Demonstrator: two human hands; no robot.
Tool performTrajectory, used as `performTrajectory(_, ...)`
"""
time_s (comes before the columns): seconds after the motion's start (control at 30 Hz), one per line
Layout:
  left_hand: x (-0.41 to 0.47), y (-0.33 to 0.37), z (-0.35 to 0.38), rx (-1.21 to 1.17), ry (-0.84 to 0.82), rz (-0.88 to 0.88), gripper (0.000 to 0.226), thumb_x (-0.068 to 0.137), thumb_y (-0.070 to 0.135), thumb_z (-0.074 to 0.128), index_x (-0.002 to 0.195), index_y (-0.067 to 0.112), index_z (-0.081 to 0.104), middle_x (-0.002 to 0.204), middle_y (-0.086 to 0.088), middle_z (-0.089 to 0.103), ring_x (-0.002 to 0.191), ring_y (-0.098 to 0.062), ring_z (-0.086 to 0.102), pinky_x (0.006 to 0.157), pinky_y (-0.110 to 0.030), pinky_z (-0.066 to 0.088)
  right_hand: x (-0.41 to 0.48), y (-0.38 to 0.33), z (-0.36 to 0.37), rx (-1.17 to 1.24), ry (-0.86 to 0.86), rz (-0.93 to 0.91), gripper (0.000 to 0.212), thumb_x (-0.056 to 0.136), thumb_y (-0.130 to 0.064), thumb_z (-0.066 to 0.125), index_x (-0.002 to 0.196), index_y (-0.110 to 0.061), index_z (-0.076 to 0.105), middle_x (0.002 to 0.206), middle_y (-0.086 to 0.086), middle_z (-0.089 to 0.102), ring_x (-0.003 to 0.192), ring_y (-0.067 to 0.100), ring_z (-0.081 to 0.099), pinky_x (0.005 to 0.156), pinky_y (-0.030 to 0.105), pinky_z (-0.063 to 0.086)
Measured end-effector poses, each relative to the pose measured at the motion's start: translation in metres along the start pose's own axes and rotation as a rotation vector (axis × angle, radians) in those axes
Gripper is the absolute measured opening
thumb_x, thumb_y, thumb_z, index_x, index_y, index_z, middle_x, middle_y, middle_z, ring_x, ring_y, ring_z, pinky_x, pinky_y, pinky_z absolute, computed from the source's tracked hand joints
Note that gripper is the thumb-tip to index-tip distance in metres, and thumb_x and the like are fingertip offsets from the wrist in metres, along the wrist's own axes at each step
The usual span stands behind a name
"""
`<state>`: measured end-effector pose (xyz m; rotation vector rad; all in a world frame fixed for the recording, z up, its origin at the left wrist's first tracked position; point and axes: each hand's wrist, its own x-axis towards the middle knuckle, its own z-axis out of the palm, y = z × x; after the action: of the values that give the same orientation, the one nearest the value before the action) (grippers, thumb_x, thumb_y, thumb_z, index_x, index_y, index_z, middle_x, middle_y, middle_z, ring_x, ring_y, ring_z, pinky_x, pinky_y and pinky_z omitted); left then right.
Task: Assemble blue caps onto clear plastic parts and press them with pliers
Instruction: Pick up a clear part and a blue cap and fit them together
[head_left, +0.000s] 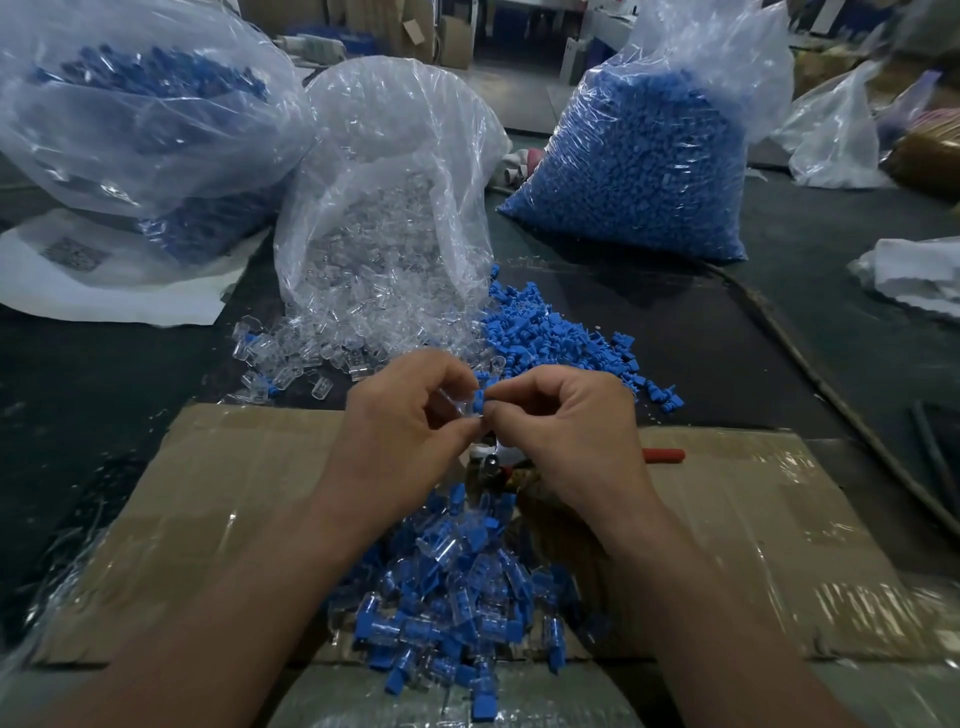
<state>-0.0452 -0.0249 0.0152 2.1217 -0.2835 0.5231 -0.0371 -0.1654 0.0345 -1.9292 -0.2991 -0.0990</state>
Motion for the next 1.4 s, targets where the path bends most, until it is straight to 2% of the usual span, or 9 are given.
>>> performTrajectory(0.17,0.003,0.005,-0.004,-0.268,-0.059,-0.233,0.036,0.071,-0.002,0.071,0.076,0.033,0.063,0.073,0.003,0.07,0.067,-0.005,0.067,0.062,-0.016,0.054,0.001,0.001,-0.001,0.025,-0.046,-0.074,0.019,0.073,-0.012,0.074,0.075,-0.028,0.066,0.069,-0.011,0.066,0.067,0.0,0.063,0.063,0.012,0.05)
performTrajectory(0.3,0.007,0.008,-0.01,-0.543,-0.07,-0.351,0.027,0.07,-0.007,0.07,0.076,0.019,0.066,0.073,-0.001,0.072,0.064,-0.015,0.069,0.059,-0.019,0.054,0.003,0.002,-0.001,-0.024,-0.025,-0.178,0.022,0.072,-0.019,0.075,0.08,-0.036,0.064,0.086,-0.016,0.062,0.084,0.0,0.06,0.074,0.015,0.049)
performTrajectory(0.4,0.007,0.011,-0.013,-0.656,-0.081,-0.403,0.021,0.068,-0.007,0.07,0.077,0.011,0.065,0.071,-0.003,0.071,0.063,-0.016,0.069,0.057,-0.018,0.053,0.003,0.003,0.001,0.122,-0.057,-0.171,0.022,0.071,-0.014,0.073,0.084,-0.031,0.066,0.091,-0.015,0.065,0.086,0.002,0.064,0.075,0.016,0.051)
performTrajectory(0.67,0.009,0.009,-0.013,-0.751,-0.14,-0.494,0.014,0.062,0.0,0.068,0.072,0.006,0.061,0.063,-0.005,0.065,0.054,-0.015,0.064,0.051,-0.018,0.051,0.004,0.011,0.001,0.174,-0.089,-0.209,0.028,0.071,-0.004,0.072,0.082,-0.029,0.068,0.073,-0.018,0.068,0.073,0.001,0.067,0.068,0.012,0.051)
performTrajectory(0.83,0.009,0.009,-0.014,-0.789,-0.145,-0.557,0.013,0.057,0.003,0.066,0.069,0.004,0.061,0.056,-0.006,0.065,0.049,-0.014,0.063,0.046,-0.018,0.05,0.005,0.013,-0.002,0.222,-0.169,-0.201,0.027,0.069,-0.003,0.072,0.087,-0.023,0.069,0.076,-0.015,0.07,0.075,0.004,0.068,0.069,0.013,0.051)
performTrajectory(0.97,0.01,0.009,-0.017,-0.9,-0.183,-0.593,0.01,0.055,0.002,0.066,0.061,0.009,0.07,0.062,-0.009,0.068,0.054,-0.016,0.065,0.047,-0.018,0.051,0.004,0.012,-0.004,0.239,-0.121,-0.248,0.022,0.068,-0.012,0.07,0.086,-0.024,0.068,0.075,-0.016,0.07,0.074,0.004,0.068,0.069,0.013,0.051)
performTrajectory(1.07,0.011,0.008,-0.019,-0.94,-0.214,-0.611,0.015,0.056,0.0,0.065,0.066,0.009,0.074,0.066,-0.01,0.069,0.057,-0.017,0.067,0.048,-0.018,0.051,0.004,0.013,-0.005,0.239,-0.087,-0.273,0.02,0.067,-0.018,0.069,0.086,-0.024,0.067,0.073,-0.017,0.07,0.073,0.004,0.068,0.068,0.013,0.051)
performTrajectory(1.27,0.011,0.008,-0.018,-0.932,-0.247,-0.604,0.016,0.056,0.002,0.065,0.066,0.01,0.074,0.065,-0.008,0.07,0.057,-0.015,0.067,0.049,-0.017,0.051,0.005,0.018,-0.007,0.155,-0.063,-0.341,0.026,0.071,-0.006,0.072,0.087,-0.026,0.066,0.071,-0.023,0.067,0.071,0.0,0.067,0.066,0.01,0.05)
performTrajectory(1.4,0.011,0.007,-0.017,-0.941,-0.257,-0.606,0.016,0.056,0.001,0.065,0.066,0.01,0.074,0.065,-0.008,0.07,0.058,-0.015,0.067,0.05,-0.017,0.052,0.006,0.019,-0.007,0.084,-0.028,-0.383,0.03,0.071,-0.005,0.072,0.1,-0.014,0.064,0.076,-0.021,0.065,0.071,-0.004,0.066,0.066,0.009,0.049)
